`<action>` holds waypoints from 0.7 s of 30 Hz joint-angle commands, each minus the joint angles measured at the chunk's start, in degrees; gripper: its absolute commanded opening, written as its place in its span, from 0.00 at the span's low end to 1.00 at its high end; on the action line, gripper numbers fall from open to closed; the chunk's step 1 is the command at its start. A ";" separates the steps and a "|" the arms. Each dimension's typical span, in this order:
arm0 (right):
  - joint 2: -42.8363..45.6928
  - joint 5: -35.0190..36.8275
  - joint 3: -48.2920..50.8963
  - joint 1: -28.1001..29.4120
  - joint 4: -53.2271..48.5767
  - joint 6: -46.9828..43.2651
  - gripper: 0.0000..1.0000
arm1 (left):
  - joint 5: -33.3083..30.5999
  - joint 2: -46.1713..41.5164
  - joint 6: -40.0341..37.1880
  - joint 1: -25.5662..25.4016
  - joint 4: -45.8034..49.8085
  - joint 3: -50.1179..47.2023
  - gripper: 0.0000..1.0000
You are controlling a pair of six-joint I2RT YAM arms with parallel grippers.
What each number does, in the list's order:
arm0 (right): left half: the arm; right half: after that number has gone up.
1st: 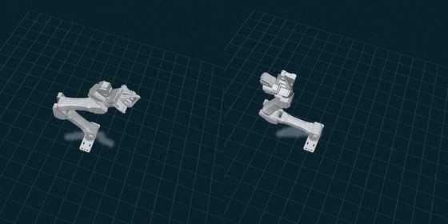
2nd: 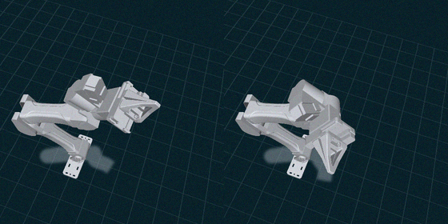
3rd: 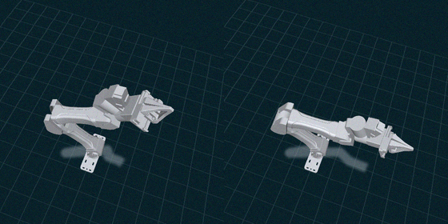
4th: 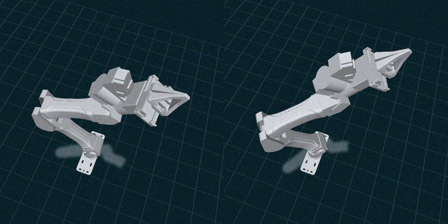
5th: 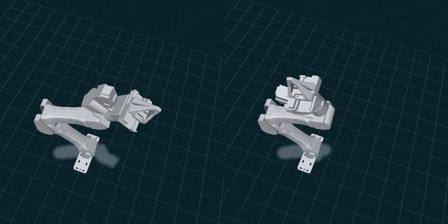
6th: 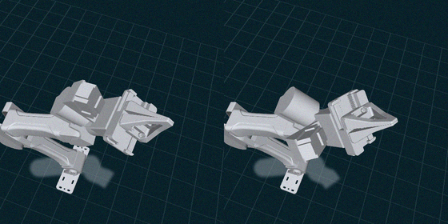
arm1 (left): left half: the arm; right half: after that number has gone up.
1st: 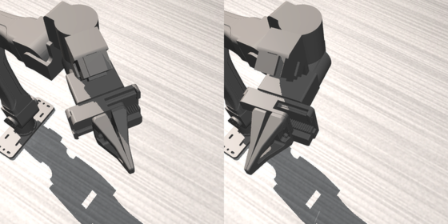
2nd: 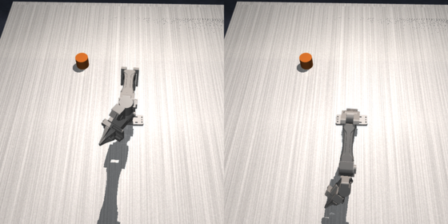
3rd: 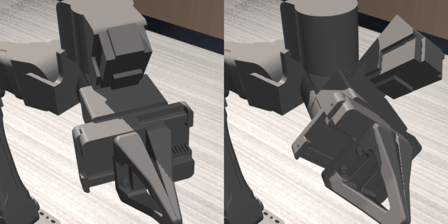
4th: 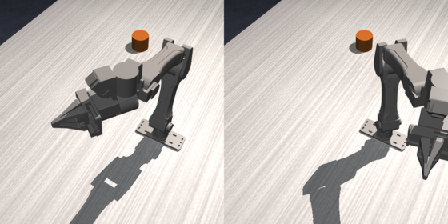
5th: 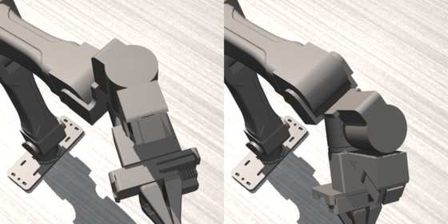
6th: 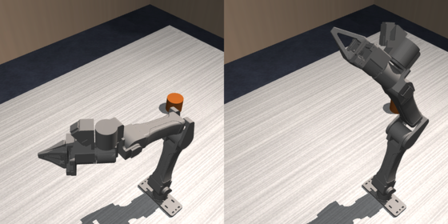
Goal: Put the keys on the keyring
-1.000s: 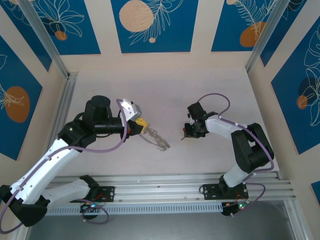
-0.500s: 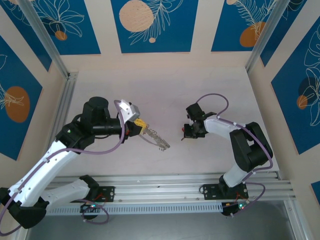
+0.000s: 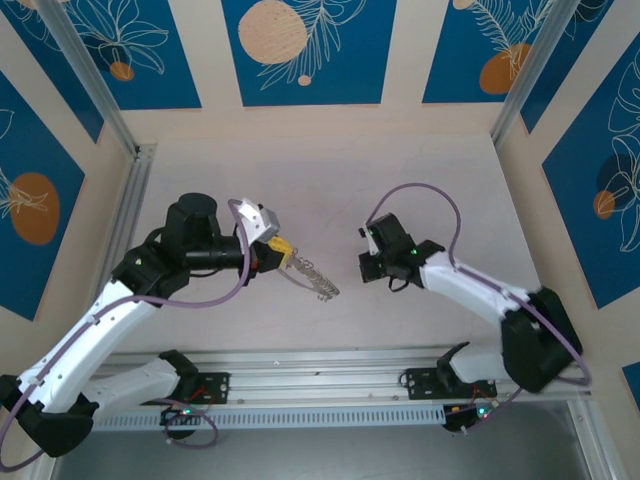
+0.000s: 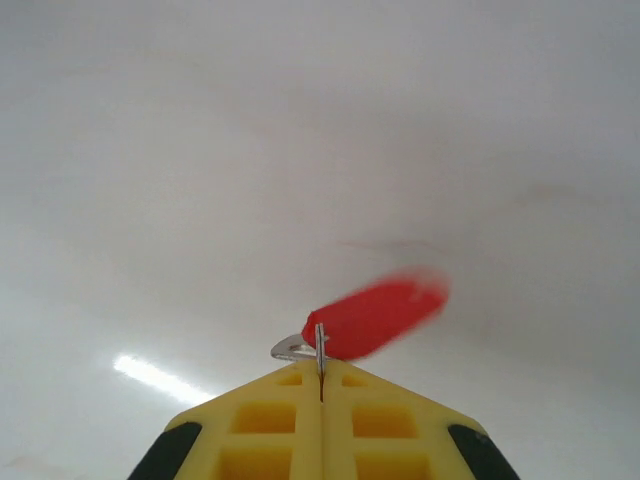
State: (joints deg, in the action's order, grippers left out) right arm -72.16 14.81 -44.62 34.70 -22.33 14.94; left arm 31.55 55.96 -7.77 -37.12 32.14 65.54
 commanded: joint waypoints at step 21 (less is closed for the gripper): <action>25.60 -48.76 -12.63 2.75 -1.21 -8.46 0.00 | -9.80 3.54 -12.04 0.17 8.86 12.75 0.00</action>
State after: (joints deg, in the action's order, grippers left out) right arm -44.77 -25.67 -53.23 36.99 -22.50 3.62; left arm 21.32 59.29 -17.12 -36.88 40.73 75.66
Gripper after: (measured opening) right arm 0.047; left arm 0.054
